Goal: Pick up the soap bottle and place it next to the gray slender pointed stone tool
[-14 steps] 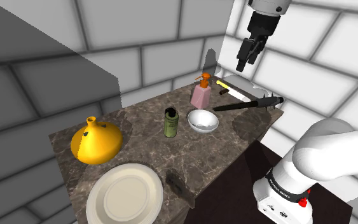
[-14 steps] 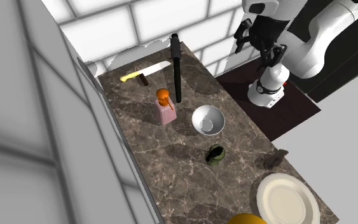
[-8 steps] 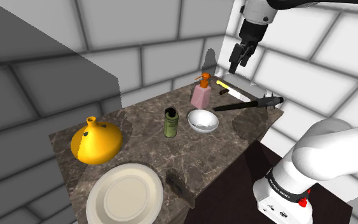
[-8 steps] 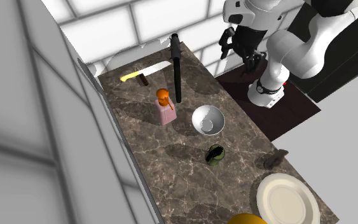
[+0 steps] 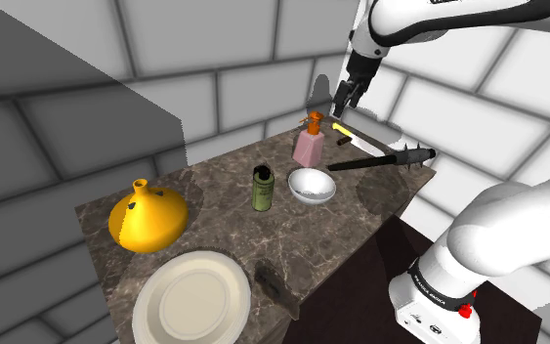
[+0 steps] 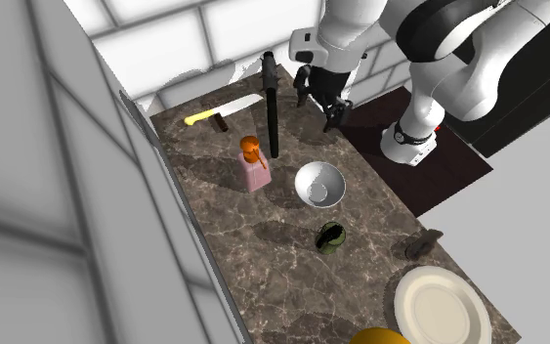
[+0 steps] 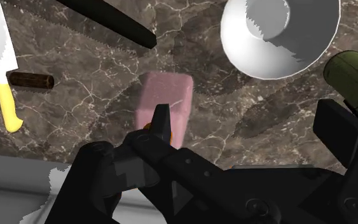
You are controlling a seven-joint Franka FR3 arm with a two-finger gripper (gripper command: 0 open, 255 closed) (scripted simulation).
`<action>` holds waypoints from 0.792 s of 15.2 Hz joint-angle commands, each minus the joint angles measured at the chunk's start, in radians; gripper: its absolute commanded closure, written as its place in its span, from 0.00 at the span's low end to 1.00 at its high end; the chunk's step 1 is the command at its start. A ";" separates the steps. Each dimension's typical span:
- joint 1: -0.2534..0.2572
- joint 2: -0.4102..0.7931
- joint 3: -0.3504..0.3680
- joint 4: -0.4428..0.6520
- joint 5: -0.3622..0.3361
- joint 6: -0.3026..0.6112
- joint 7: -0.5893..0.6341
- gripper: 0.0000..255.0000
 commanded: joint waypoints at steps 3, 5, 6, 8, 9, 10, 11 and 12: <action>-0.008 0.133 -0.039 0.035 0.000 0.124 -0.050 0.00; -0.011 0.200 -0.056 0.061 0.006 0.177 -0.075 0.00; -0.011 0.235 -0.064 0.077 0.011 0.202 -0.088 0.00; -0.014 0.305 -0.079 0.111 0.024 0.248 -0.115 0.00; -0.015 0.341 -0.086 0.131 0.032 0.269 -0.129 0.00; -0.016 0.377 -0.093 0.152 0.041 0.289 -0.144 0.00; -0.018 0.413 -0.099 0.174 0.051 0.308 -0.159 0.00; -0.019 0.435 -0.102 0.188 0.058 0.319 -0.168 0.00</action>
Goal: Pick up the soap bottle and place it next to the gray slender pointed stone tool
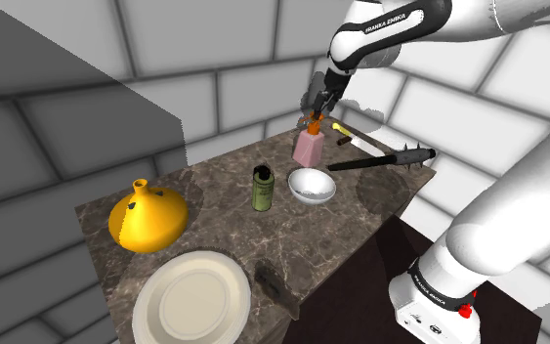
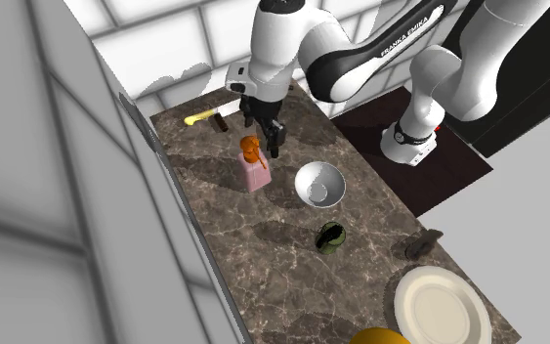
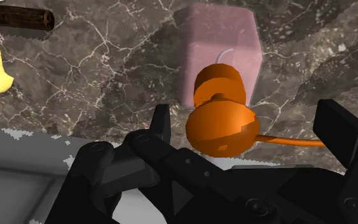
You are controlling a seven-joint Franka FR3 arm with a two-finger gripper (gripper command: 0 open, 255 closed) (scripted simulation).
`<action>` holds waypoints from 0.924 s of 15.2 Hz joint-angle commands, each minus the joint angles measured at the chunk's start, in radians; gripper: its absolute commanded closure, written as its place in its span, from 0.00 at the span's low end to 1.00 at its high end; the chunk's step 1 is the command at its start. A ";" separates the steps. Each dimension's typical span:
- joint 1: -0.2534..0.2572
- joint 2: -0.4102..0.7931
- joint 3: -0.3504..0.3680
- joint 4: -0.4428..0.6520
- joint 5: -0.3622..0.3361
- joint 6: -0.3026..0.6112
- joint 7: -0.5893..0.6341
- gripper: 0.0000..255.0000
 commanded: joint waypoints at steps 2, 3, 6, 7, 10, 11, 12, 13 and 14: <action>-0.004 0.049 -0.008 0.015 0.013 0.040 -0.020 0.00; -0.004 0.058 -0.008 0.010 0.015 0.052 -0.022 0.00; -0.004 0.084 -0.008 -0.001 0.021 0.090 -0.026 0.00; -0.004 0.093 -0.008 -0.005 0.023 0.102 -0.028 0.00; -0.004 0.098 -0.008 -0.007 0.024 0.109 -0.029 0.00; -0.004 0.098 -0.008 -0.007 0.024 0.109 -0.029 0.00; -0.004 0.098 -0.008 -0.007 0.024 0.109 -0.029 0.00; -0.004 0.098 -0.008 -0.007 0.024 0.109 -0.029 0.00; -0.004 0.098 -0.008 -0.007 0.024 0.109 -0.029 0.00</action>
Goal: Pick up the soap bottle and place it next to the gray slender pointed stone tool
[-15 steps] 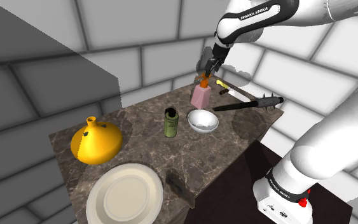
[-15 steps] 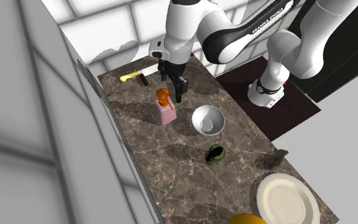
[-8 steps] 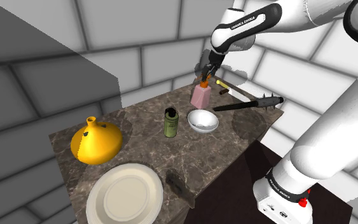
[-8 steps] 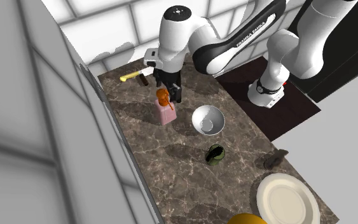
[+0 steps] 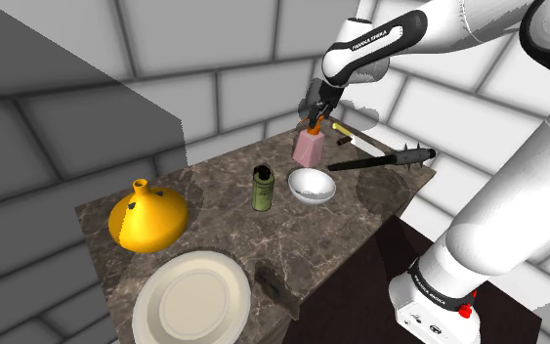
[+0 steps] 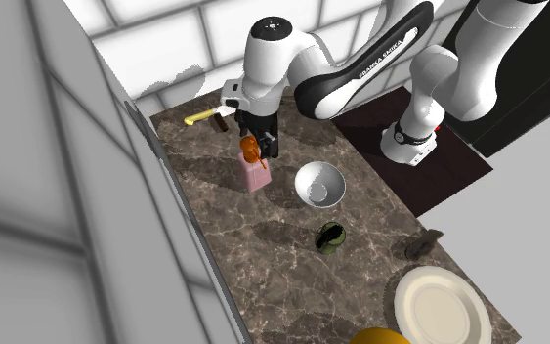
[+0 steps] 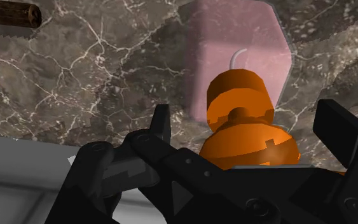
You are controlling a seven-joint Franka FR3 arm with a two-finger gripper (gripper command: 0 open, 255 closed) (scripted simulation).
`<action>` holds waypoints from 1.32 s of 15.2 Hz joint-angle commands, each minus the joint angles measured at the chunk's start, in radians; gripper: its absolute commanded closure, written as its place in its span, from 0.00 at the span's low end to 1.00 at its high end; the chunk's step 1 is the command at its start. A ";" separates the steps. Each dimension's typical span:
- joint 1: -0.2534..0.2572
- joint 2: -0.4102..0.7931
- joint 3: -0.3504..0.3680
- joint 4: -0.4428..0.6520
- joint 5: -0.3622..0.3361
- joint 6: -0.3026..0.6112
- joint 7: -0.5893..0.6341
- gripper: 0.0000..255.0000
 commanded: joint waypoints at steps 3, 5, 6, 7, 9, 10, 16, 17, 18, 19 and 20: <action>0.000 0.000 0.000 0.000 0.000 0.000 0.000 1.00; 0.000 0.000 0.000 0.000 0.000 0.000 0.000 1.00; 0.000 0.000 0.000 0.000 0.000 0.000 0.000 1.00; 0.000 0.000 0.000 0.000 0.000 0.000 0.000 1.00; 0.000 0.000 0.000 0.000 0.000 0.000 0.000 1.00; 0.000 0.000 0.000 0.000 0.000 0.000 0.000 1.00; 0.000 -0.031 0.001 0.036 -0.008 -0.066 0.006 1.00; 0.000 -0.036 0.001 0.043 -0.009 -0.079 0.007 1.00; 0.000 -0.041 0.001 0.051 -0.010 -0.092 0.008 1.00; 0.000 -0.046 0.001 0.060 -0.011 -0.105 0.009 1.00; 0.000 -0.051 0.001 0.068 -0.012 -0.119 0.010 1.00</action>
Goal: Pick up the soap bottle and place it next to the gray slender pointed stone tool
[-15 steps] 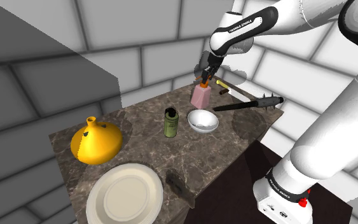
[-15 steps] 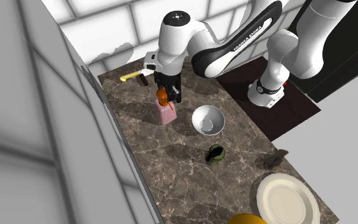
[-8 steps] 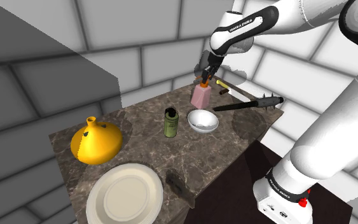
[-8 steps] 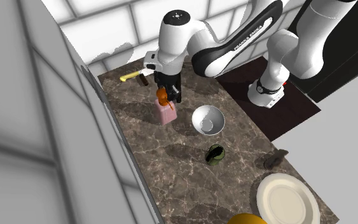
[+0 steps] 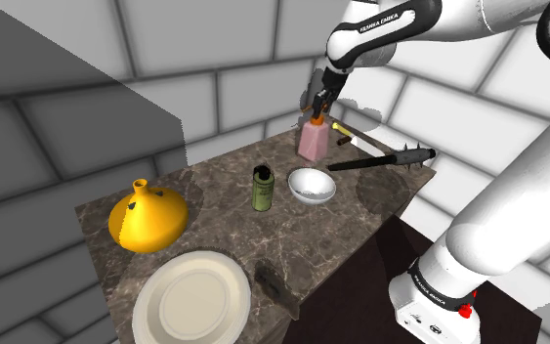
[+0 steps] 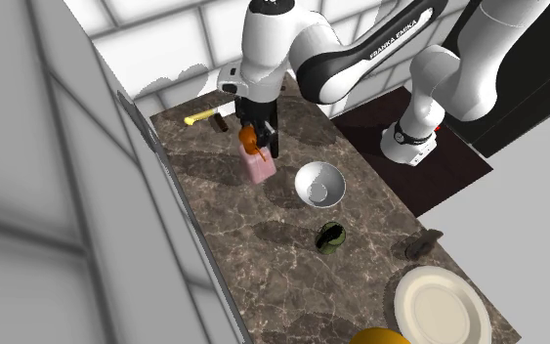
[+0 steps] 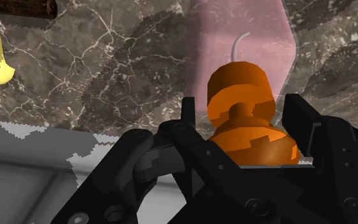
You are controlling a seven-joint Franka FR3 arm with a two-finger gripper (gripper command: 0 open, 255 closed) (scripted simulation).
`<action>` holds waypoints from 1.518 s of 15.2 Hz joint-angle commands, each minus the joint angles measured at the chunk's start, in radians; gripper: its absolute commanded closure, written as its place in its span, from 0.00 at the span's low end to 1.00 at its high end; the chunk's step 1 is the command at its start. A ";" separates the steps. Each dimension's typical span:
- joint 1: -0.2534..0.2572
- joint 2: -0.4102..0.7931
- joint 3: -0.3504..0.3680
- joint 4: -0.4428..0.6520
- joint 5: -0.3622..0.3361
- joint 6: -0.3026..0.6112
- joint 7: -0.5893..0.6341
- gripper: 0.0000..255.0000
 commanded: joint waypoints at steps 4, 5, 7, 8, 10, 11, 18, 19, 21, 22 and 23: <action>0.000 -0.019 0.000 0.047 -0.004 -0.066 0.002 1.00; 0.000 -0.023 0.001 0.057 -0.005 -0.080 0.003 1.00; 0.000 -0.030 0.001 0.076 -0.006 -0.106 0.004 1.00; 0.000 -0.033 0.001 0.086 -0.007 -0.119 0.005 1.00; 0.000 -0.039 0.002 0.107 -0.008 -0.146 0.006 1.00; 0.000 -0.041 0.002 0.118 -0.008 -0.159 0.006 1.00; 0.001 -0.053 0.003 0.200 -0.010 -0.252 0.008 1.00; 0.001 -0.054 0.003 0.212 -0.011 -0.266 0.009 1.00; 0.001 -0.055 0.003 0.238 -0.011 -0.292 0.009 1.00; 0.001 -0.055 0.004 0.251 -0.011 -0.306 0.009 1.00; 0.001 -0.055 0.004 0.265 -0.011 -0.319 0.009 1.00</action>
